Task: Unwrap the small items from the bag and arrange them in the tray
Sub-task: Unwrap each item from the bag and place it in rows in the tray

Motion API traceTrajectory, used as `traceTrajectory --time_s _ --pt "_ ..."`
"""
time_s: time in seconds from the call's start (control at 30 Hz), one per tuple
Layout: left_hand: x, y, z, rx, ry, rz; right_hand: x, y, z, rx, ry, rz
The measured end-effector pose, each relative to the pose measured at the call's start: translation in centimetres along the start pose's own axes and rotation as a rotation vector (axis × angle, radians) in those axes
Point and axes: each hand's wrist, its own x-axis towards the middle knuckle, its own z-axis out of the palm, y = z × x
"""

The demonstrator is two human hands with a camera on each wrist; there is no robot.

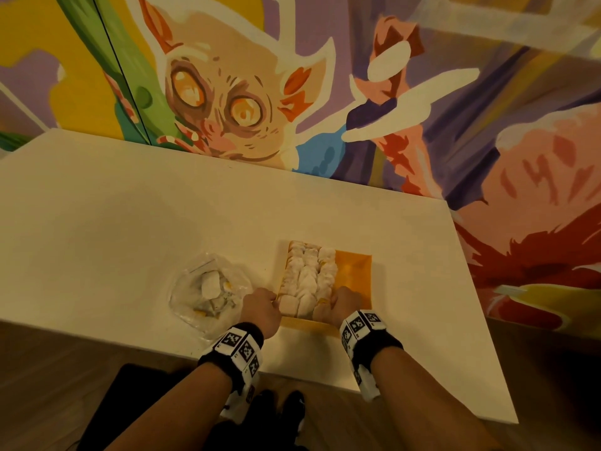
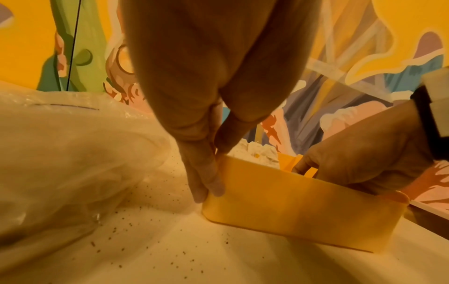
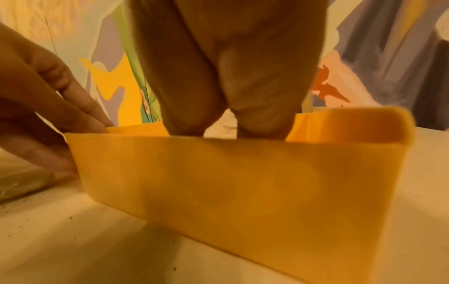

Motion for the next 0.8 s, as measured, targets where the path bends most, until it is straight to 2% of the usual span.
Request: traceTrajectory --time_s 0.1,0.2,0.47,0.53,0.63,0.7,0.73,0.8 --pt "0.1 -0.3 0.2 -0.02 0.009 -0.004 0.4 0.1 0.6 0.055 0.043 0.053" --pt "0.2 -0.5 0.3 -0.016 0.014 0.011 0.6 0.1 1.2 -0.016 0.048 0.037" --pt "-0.6 -0.9 -1.4 -0.081 0.01 0.057 -1.0 -1.8 -0.8 -0.019 0.006 0.072" --pt "-0.8 -1.2 -2.8 -0.186 0.002 0.095 -2.0 -3.0 -1.4 0.079 0.04 0.024" --pt "-0.8 -1.7 -5.9 -0.332 -0.009 0.069 -4.5 -5.7 -2.2 0.311 0.149 -0.125" --pt "-0.2 -2.6 -8.1 -0.307 0.015 0.076 -6.5 -7.8 -1.9 0.412 0.102 -0.185" --pt "0.2 -3.3 -9.3 -0.216 0.017 0.085 -7.1 -8.7 -1.4 0.409 0.025 -0.193" --pt "1.4 -5.1 -11.2 0.056 -0.009 0.089 -8.5 -10.5 0.0 0.468 -0.242 -0.145"
